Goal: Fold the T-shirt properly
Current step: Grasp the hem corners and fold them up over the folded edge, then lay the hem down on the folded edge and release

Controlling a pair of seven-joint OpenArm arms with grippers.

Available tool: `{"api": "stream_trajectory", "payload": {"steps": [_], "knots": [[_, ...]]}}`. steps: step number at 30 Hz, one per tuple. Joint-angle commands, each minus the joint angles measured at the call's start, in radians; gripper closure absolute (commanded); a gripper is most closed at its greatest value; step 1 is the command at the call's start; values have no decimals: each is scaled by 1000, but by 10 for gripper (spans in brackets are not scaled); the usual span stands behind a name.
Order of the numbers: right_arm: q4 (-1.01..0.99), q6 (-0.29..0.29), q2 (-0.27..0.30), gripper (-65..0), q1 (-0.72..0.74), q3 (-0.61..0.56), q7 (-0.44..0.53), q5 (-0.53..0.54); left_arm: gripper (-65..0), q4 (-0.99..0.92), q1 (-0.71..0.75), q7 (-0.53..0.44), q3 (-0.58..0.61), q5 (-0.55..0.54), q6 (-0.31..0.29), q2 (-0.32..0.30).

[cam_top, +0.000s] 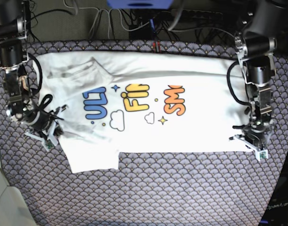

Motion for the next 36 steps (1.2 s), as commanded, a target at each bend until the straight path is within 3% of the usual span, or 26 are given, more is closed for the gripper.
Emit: {"api": "stream_trajectory", "payload": {"steps": [1,8,17,21,27,32,36], "knots": [[30,-3,22,0,10,27,21,6,-6,60,-12,-12,-16,4,11,-16],[196,-3,26,0,-108,131,19,6,-6,289,78,103,-28,4,11,1],[512,1,25,0,-355,274,-30,6,-6,553,281,113,-81,4,11,32],[604,1,22,0,-455,305,-25,6,-6,609,345,113,-156,4,9,67],[699,1,20,0,-588,339,-24,6,-6,651,445,112,-183,-3,8,70],[707,1,20,0,-657,339,-22,6,-6,700,543,112,-183,-112,8,59],[706,1,20,0,-699,339,-22,6,-6,707,598,112,-183,-130,8,59]]}}
